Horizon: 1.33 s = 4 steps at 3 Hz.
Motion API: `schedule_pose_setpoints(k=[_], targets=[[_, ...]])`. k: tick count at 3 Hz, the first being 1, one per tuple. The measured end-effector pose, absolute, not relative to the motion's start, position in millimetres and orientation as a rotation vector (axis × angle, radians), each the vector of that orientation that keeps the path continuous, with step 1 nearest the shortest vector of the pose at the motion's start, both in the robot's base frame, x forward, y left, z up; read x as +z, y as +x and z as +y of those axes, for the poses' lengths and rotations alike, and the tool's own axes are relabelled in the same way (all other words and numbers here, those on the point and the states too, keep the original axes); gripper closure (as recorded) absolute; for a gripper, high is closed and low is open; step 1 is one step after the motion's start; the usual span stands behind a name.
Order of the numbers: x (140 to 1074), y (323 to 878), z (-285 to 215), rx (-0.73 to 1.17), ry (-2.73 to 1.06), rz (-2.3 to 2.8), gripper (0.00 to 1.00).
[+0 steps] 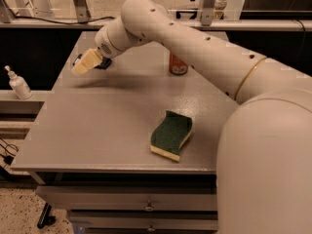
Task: Pick rxbar blueberry
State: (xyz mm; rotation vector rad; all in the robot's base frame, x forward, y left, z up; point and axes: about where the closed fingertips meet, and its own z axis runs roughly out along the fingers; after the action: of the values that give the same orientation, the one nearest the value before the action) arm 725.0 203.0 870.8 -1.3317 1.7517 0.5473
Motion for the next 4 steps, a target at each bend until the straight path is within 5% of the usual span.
schedule_pose_setpoints(k=[2, 4], targets=[[841.8, 749.5, 210.4, 0.551, -1.296, 1.786, 0.00], [831.5, 755.6, 207.7, 0.555, -1.268, 1.806, 0.42]])
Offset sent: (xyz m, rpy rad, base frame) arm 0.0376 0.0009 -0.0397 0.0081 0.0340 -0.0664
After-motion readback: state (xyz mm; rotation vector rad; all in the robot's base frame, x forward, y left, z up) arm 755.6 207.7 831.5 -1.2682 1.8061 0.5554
